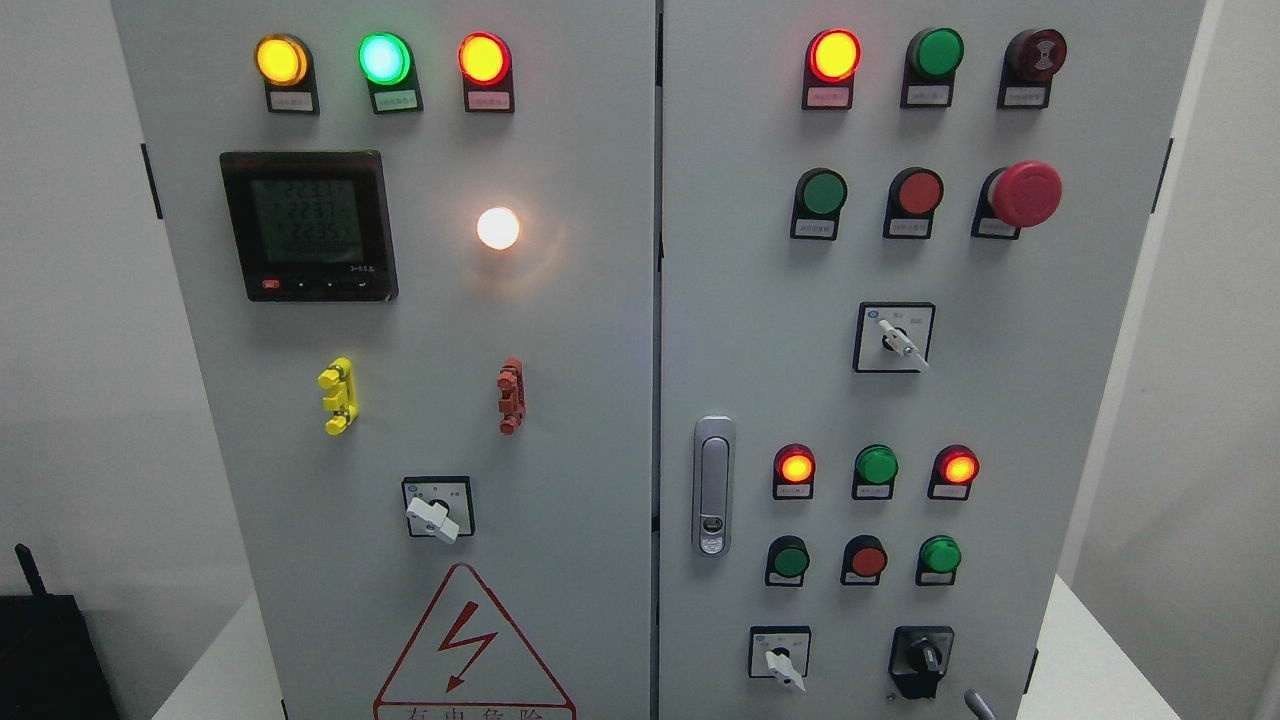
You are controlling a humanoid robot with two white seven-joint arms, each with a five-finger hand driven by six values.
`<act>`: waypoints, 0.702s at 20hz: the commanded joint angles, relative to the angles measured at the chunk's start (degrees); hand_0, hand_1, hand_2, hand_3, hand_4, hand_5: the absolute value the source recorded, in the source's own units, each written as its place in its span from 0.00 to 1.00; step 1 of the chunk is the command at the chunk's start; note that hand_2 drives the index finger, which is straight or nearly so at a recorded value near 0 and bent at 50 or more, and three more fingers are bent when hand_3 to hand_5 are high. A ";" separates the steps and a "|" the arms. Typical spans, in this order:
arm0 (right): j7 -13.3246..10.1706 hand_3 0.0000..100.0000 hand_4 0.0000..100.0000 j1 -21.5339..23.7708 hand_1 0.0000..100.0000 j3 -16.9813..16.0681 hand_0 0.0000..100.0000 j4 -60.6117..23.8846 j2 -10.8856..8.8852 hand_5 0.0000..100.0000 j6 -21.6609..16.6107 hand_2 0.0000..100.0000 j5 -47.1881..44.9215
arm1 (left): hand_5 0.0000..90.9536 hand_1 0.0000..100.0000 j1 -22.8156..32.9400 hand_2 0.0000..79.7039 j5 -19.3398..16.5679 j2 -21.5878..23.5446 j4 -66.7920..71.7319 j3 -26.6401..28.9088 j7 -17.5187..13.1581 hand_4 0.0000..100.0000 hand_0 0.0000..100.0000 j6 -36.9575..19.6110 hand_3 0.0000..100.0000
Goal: Trip black knob to open circuit
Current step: 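Raise the right hand up to the black rotary knob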
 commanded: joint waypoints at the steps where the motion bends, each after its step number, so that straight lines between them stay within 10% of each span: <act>1: 0.03 1.00 1.00 -0.45 0.00 0.79 0.00 0.08 -0.03 1.00 0.11 0.00 0.00 | 0.00 0.39 0.00 0.00 -1.32 0.00 0.00 0.00 -0.04 0.00 0.12 0.03 0.00; 14: 0.03 1.00 1.00 -0.89 0.00 1.49 0.00 0.78 -0.03 1.00 0.81 0.00 0.00 | 0.00 0.39 0.00 0.00 -1.32 0.00 0.00 0.00 -0.04 0.00 0.12 0.03 0.00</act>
